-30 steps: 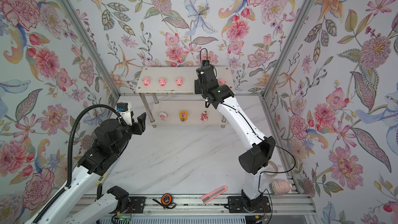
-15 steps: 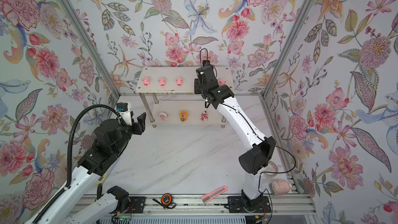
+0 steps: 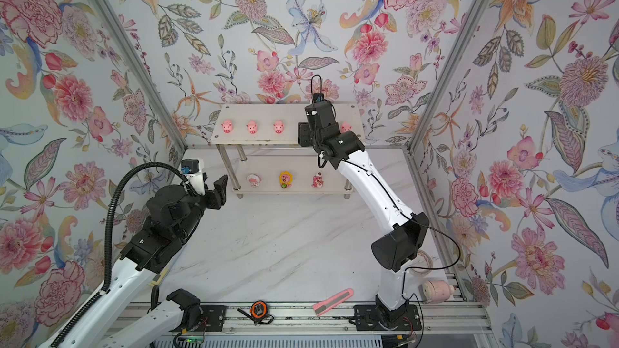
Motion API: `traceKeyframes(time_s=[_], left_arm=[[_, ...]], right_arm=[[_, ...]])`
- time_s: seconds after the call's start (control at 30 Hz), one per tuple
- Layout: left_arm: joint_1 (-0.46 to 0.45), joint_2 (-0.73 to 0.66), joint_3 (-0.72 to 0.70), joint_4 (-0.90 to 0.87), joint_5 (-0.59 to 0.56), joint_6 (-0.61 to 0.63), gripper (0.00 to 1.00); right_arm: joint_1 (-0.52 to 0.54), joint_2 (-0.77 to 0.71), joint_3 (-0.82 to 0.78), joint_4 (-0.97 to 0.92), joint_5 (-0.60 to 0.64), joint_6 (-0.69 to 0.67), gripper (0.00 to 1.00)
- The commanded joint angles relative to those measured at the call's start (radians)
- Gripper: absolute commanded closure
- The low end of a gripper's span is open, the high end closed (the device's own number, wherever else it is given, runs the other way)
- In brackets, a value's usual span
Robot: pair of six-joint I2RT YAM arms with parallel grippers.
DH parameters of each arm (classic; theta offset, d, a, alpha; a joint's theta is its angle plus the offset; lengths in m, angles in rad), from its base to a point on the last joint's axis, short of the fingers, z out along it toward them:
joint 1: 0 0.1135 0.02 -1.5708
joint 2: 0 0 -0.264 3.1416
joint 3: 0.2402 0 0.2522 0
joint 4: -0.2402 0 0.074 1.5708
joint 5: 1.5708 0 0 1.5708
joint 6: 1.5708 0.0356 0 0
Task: Organize plastic toys on shelves
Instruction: Rotate the plastic toy at the shelf.
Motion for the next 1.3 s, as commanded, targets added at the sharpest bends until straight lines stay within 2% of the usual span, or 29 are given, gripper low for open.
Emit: traceKeyframes(time_s=[0.0, 0.2, 0.47, 0.7, 0.9, 1.27], left_arm=[[0.011, -0.011, -0.009, 0.005, 0.009, -0.003, 0.32], [0.010, -0.005, -0.005, 0.005, 0.006, -0.003, 0.33], [0.011, -0.006, -0.001, 0.005, 0.002, -0.001, 0.33], [0.011, -0.007, 0.001, 0.006, 0.007, -0.006, 0.33], [0.010, -0.011, 0.003, 0.004, 0.001, -0.007, 0.34], [0.011, -0.006, 0.006, 0.001, -0.008, -0.004, 0.34]], right_arm=[[0.004, 0.000, 0.007, -0.049, -0.014, 0.013, 0.35], [0.002, -0.008, 0.003, -0.051, -0.014, 0.010, 0.35], [0.008, -0.074, 0.001, -0.050, 0.053, -0.023, 0.33], [0.098, -0.105, 0.041, -0.049, 0.164, -0.087, 0.29], [0.186, -0.021, 0.166, -0.049, 0.176, -0.143, 0.28], [0.197, 0.147, 0.320, -0.049, 0.096, -0.153, 0.29]])
